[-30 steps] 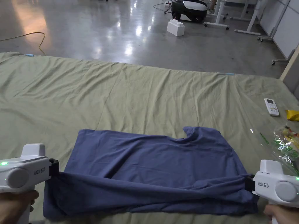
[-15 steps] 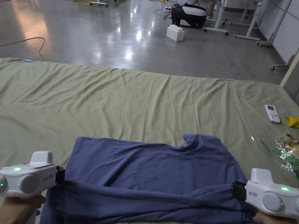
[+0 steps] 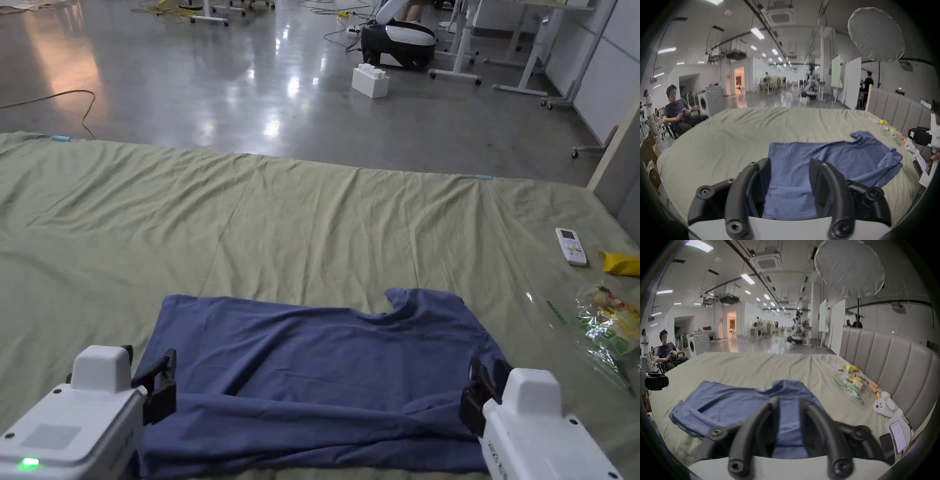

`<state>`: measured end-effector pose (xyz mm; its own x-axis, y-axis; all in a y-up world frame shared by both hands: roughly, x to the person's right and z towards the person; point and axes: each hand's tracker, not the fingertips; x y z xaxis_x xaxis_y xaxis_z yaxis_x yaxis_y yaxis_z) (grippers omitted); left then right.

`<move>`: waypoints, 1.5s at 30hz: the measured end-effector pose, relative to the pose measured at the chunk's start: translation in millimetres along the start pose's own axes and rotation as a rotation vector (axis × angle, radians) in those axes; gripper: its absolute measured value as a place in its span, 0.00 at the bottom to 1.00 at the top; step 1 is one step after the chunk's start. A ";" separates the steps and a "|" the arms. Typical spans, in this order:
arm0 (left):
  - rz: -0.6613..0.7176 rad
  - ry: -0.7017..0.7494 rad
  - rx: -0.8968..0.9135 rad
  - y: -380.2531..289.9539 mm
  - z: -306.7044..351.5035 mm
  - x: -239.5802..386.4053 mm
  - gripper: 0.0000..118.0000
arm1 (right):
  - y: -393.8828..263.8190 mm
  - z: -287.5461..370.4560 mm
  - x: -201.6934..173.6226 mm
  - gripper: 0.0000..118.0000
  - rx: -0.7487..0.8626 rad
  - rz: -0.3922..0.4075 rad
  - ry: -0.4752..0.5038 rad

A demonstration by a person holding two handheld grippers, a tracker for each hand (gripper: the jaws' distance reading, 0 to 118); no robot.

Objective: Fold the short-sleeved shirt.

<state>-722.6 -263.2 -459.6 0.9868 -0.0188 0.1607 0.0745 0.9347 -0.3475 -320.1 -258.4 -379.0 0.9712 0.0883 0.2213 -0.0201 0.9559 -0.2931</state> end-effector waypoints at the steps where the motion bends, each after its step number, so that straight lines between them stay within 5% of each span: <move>1: -0.006 0.005 0.023 0.6 10.4 7.3 0.23 | 0.8 8.2 -6.7 0.11 0.022 -0.004 -0.001; 4: -0.014 0.034 0.078 2.0 30.8 19.8 0.06 | 4.8 29.4 -20.3 0.03 0.090 -0.010 0.002; 13: -0.055 0.023 0.093 -1.2 51.7 22.0 0.02 | 6.8 53.7 -28.0 0.01 0.140 0.005 -0.002; 23: 0.114 0.051 -0.345 -42.5 -1.9 -54.1 0.02 | -7.4 46.2 -19.2 0.01 0.065 0.020 -0.021; 25: 0.150 0.062 -0.446 -52.7 -17.9 -66.2 0.13 | -10.5 44.9 -18.3 0.01 0.048 0.026 -0.025; 28: 0.186 0.050 -0.549 -67.6 -40.8 -76.5 0.57 | -16.3 43.5 -16.3 0.01 0.023 0.033 -0.027; 32: 0.188 0.079 -0.615 -83.2 -65.8 -76.3 0.64 | -23.6 43.6 -11.6 0.01 -0.005 0.029 -0.038; 36: 0.114 0.118 -0.637 -93.5 -73.9 -59.8 0.51 | -34.6 43.8 0.0 0.01 -0.050 0.025 -0.057; 38: 0.090 0.105 -0.621 -90.1 -69.2 -48.7 0.26 | -40.7 44.0 8.7 0.01 -0.082 0.016 -0.072; 39: 0.072 0.096 -0.611 -89.3 -68.0 -44.7 0.06 | -44.4 43.3 14.4 0.01 -0.115 0.013 -0.083; 45: 0.067 0.047 -0.615 -81.3 -65.5 -51.0 0.06 | -70.9 26.9 58.5 0.02 -0.331 -0.051 -0.119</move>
<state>-769.6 -361.5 -500.1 0.9965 0.0035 0.0841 0.0678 0.5592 -0.8263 -268.3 -313.4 -320.2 0.9340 0.0935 0.3448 0.1246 0.8192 -0.5599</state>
